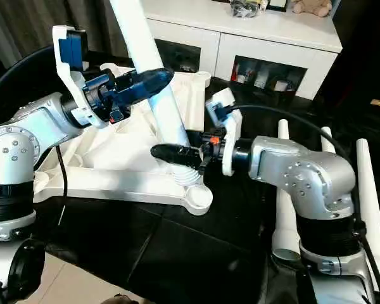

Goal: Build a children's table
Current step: Pick table leg

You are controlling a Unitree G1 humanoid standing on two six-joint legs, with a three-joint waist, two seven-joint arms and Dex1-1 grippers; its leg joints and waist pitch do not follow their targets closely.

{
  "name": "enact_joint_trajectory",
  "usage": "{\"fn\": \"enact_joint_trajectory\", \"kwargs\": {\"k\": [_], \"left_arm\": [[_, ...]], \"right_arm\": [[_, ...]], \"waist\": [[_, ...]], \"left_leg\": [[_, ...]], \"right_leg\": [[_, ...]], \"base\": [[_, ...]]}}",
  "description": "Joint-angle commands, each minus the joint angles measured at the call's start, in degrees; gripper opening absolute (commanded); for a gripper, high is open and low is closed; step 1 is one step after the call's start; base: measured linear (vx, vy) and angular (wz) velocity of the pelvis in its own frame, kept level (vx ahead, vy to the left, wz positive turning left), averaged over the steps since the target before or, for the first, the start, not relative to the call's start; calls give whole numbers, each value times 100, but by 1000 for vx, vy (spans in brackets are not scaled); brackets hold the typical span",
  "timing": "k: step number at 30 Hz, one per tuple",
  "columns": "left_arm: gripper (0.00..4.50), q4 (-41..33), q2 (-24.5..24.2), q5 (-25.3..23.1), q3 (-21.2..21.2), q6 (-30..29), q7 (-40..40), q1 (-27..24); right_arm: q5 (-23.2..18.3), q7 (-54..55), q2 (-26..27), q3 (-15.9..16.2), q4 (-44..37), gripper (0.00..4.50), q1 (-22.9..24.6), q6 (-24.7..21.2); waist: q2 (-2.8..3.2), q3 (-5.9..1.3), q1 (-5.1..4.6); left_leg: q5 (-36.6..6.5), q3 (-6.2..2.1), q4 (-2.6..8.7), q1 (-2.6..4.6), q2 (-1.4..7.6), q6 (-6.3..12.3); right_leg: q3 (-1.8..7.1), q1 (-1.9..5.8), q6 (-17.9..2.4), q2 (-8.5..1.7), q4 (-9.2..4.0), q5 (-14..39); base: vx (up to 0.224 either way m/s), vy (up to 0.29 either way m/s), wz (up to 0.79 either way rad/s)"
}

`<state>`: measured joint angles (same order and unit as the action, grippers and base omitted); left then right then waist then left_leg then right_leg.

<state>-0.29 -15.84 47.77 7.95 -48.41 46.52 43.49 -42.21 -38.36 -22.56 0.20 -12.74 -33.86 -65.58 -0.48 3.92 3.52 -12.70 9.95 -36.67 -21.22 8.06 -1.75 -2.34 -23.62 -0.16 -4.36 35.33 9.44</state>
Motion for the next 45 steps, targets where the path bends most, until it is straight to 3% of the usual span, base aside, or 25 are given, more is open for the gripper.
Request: {"fn": "enact_joint_trajectory", "kwargs": {"k": [1,7,14,18,19,20,22,25,26,30,34,38,42,43,45], "left_arm": [[183,-117,-29,39,-53,19,38,32],[182,-83,-11,11,-81,42,29,21],[182,-215,47,-36,-89,73,-137,-165],[182,-177,146,-493,-143,297,-734,-294],[238,-149,173,-619,-160,396,-860,-317],[252,-60,317,-762,-95,475,-1261,-375],[252,-22,376,-875,-89,523,-1492,-417],[297,-168,483,-1245,-303,759,-1790,-602],[300,-185,582,-1580,-492,950,-2093,-751],[341,-11,1000,-2024,-621,1257,-2867,-1020],[343,278,1269,-2319,-546,1399,-3455,-1118],[343,426,1458,-2201,-354,1523,-3512,-1086],[343,188,1718,-1574,-160,1369,-3212,-1003],[370,72,1778,-1148,-77,1086,-2994,-1019],[377,-40,1811,-835,-42,870,-2797,-1046]], "right_arm": [[46,81,-7,12,29,300,-9,39],[167,213,74,59,-4,243,67,183],[492,673,422,82,-186,218,307,739],[730,1058,683,89,-283,212,447,1055],[828,1153,720,116,-273,210,475,1124],[1239,1435,774,293,-189,209,540,1445],[1526,1607,798,432,-122,207,573,1674],[1997,1897,817,667,17,196,635,2071],[2336,2137,854,845,147,195,698,2344],[3053,2598,970,1285,403,193,942,3088],[3397,2961,1203,1371,622,191,1121,3546],[3518,3064,1327,1436,678,191,1175,3707],[3648,3100,1408,1476,737,191,1197,3873],[3689,3096,1417,1475,773,191,1186,3930],[3736,3099,1443,1444,823,191,1170,4009]], "waist": [[-10,-426,18],[-2,-433,16],[-16,-429,8],[-13,-417,-3],[4,-417,-14],[30,-422,-5],[22,-411,-18],[19,-405,-27],[28,-415,-23],[2,-429,-27],[4,-423,-36],[7,-427,-71],[71,-418,-77],[52,-415,-86],[58,-419,-80]], "left_leg": [[-486,-142,502,66,407,-173],[-434,-144,498,59,406,-161],[-478,-141,511,60,416,-191],[-628,-148,531,66,423,-244],[-637,-151,531,66,422,-277],[-657,-153,529,71,428,-323],[-694,-165,548,59,424,-380],[-814,-163,562,65,411,-433],[-792,-167,558,62,422,-440],[-619,-162,543,28,413,-343],[-630,-162,543,15,406,-199],[-768,-178,553,11,403,-159],[-897,-175,555,38,409,-181],[-948,-167,559,40,409,-163],[-965,-168,559,43,404,-174]], "right_leg": [[262,328,-1344,-400,-338,1146],[262,335,-1375,-402,-324,984],[261,323,-1349,-410,-327,1057],[263,313,-1271,-407,-354,1223],[265,305,-1253,-398,-353,1202],[263,298,-1233,-404,-353,1185],[263,310,-1164,-397,-372,1223],[271,308,-1012,-399,-395,1449],[270,303,-996,-398,-399,1368],[270,340,-1056,-401,-384,984],[264,334,-1101,-385,-388,889],[259,345,-1077,-381,-390,972],[256,310,-1194,-377,-378,887],[256,306,-1202,-369,-392,878],[252,308,-1240,-365,-373,842]], "base": [[0,0,0],[0,0,0],[0,0,0],[0,0,0],[0,0,0],[0,0,0],[0,0,0],[0,0,0],[0,0,0],[0,0,0],[0,0,0],[0,0,0],[0,0,0],[0,0,0],[0,0,0]]}}
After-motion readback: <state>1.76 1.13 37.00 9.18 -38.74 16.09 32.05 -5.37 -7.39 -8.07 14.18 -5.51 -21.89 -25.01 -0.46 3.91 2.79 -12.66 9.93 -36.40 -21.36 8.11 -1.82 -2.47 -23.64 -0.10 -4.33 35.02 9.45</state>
